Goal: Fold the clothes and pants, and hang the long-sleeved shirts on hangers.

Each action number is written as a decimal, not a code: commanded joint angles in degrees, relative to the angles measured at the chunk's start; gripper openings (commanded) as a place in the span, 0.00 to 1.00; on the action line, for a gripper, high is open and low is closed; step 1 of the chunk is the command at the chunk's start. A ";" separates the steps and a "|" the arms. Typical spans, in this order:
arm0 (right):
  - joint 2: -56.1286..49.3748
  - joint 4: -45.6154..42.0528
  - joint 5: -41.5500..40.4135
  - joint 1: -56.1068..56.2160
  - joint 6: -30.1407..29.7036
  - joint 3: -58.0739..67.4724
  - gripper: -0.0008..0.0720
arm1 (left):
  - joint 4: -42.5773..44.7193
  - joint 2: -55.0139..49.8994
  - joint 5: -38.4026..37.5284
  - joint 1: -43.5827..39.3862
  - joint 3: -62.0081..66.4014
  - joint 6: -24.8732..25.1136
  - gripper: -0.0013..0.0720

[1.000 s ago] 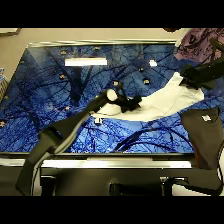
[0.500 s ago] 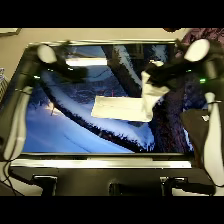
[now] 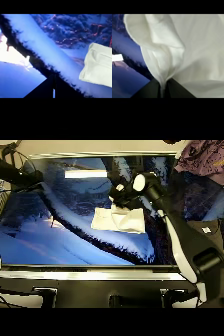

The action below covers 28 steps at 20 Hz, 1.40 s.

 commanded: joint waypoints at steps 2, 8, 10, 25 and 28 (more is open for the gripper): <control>-5.14 2.51 -5.29 1.88 1.99 0.04 0.06 | 0.17 0.31 -0.52 1.60 -0.02 0.17 0.04; -7.63 7.87 -11.93 2.93 -1.33 0.07 0.35 | 0.15 0.31 -0.52 1.60 -1.46 0.17 0.04; -6.67 14.27 -13.86 2.75 -7.17 0.17 0.53 | 0.15 0.31 -0.52 1.60 -2.29 0.15 0.04; 10.62 10.93 14.19 -27.98 -29.31 -1.84 0.58 | 0.20 0.33 -0.52 1.88 -2.51 0.20 0.04; 9.84 16.04 14.10 -36.63 -38.64 -10.29 0.58 | 0.20 0.33 -0.52 2.54 -2.51 0.20 0.04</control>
